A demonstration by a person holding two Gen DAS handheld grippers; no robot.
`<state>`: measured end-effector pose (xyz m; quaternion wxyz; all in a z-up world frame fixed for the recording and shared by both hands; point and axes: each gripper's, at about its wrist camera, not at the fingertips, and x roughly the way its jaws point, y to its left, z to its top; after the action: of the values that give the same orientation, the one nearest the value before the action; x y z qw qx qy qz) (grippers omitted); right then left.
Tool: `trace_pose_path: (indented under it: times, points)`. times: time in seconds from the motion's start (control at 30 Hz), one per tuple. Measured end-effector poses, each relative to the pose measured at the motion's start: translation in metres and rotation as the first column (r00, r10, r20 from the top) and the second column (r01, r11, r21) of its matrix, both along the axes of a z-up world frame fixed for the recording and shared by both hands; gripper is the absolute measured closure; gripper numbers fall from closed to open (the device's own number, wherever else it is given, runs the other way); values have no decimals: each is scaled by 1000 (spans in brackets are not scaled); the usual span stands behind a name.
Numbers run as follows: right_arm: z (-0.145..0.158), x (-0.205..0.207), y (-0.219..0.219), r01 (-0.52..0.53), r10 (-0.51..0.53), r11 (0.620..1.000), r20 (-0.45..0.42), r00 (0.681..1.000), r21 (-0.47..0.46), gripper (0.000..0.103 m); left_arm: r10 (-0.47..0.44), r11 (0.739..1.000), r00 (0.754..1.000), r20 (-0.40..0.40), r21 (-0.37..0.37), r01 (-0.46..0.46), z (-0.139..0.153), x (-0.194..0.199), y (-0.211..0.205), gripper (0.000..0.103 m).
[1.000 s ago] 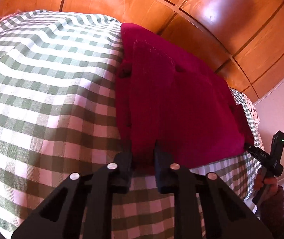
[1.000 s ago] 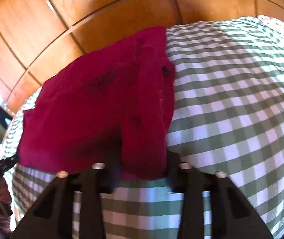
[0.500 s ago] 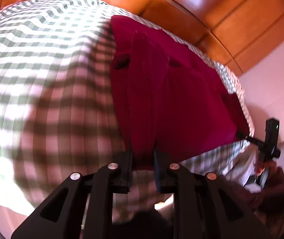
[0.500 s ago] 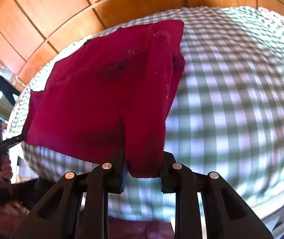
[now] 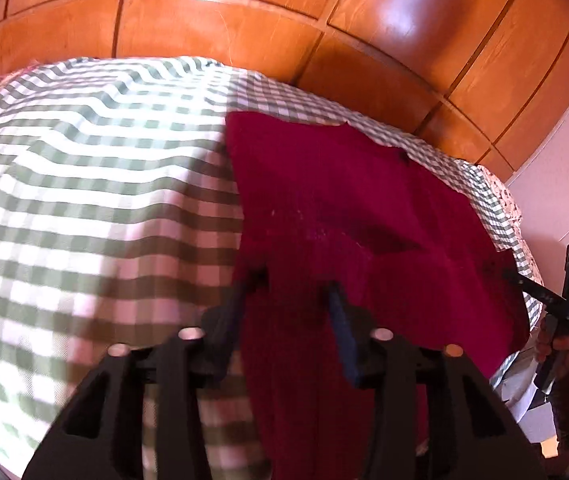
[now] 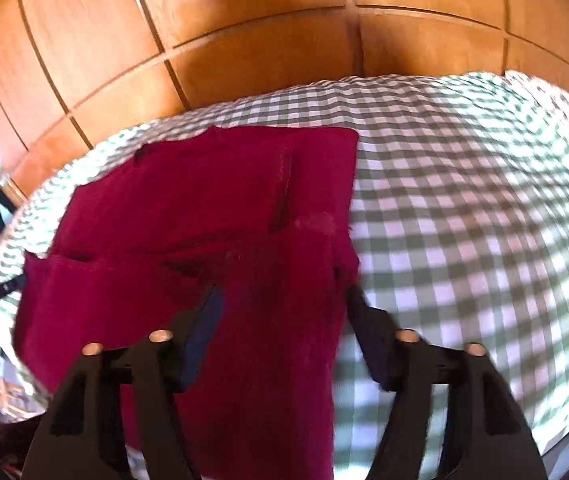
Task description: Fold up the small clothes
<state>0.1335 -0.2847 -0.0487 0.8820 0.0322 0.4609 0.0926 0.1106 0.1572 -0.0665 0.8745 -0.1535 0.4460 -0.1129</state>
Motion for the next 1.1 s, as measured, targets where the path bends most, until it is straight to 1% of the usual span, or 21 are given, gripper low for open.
trace_pose_path:
  times: [0.03,0.07,0.13,0.2,0.3,0.33,0.4,0.47,0.57,0.67,0.87,1.0,1.1]
  points:
    - [-1,1,3,-2,2,1000,-3,1000,-25,79,-15,1000,1000,-2,7,15,0,2,-5,92]
    - [1,-1,4,-5,5,999,0,1000,-36,90,-17,1000,1000,17,13,17,3,0,-8,95]
    - [9,-10,2,-12,12,999,17,1000,-30,93,-41,999,997,65,14,40,12,-12,-11,96]
    - [24,-23,1,-25,26,1000,43,999,-19,93,-46,999,995,87,10,45,18,-21,-8,96]
    - [45,-33,1,-37,37,999,79,996,-4,93,-40,999,991,124,-27,44,32,-33,0,96]
    - [53,-36,1,-40,40,999,98,994,-1,95,-37,998,989,143,-40,43,38,-35,3,96]
    - [65,-34,1,-38,37,999,125,991,13,95,-25,998,985,169,-57,35,47,-36,8,96]
    - [72,-23,3,-37,34,999,146,989,21,95,-15,998,981,194,-63,28,56,-27,8,96]
    - [74,5,8,-38,37,999,161,986,2,96,2,999,978,210,-34,5,63,-1,4,96]
    - [74,36,9,-23,21,1000,172,985,6,96,26,1000,976,217,-6,-25,69,28,1,97]
    - [70,103,7,40,-42,999,179,983,14,96,109,992,970,216,35,-119,73,94,4,97]
    - [57,148,6,82,-84,996,155,984,16,96,144,985,972,186,66,-159,62,138,5,97]
    - [31,179,11,111,-109,994,106,988,-12,96,167,976,976,138,119,-183,41,169,0,97]
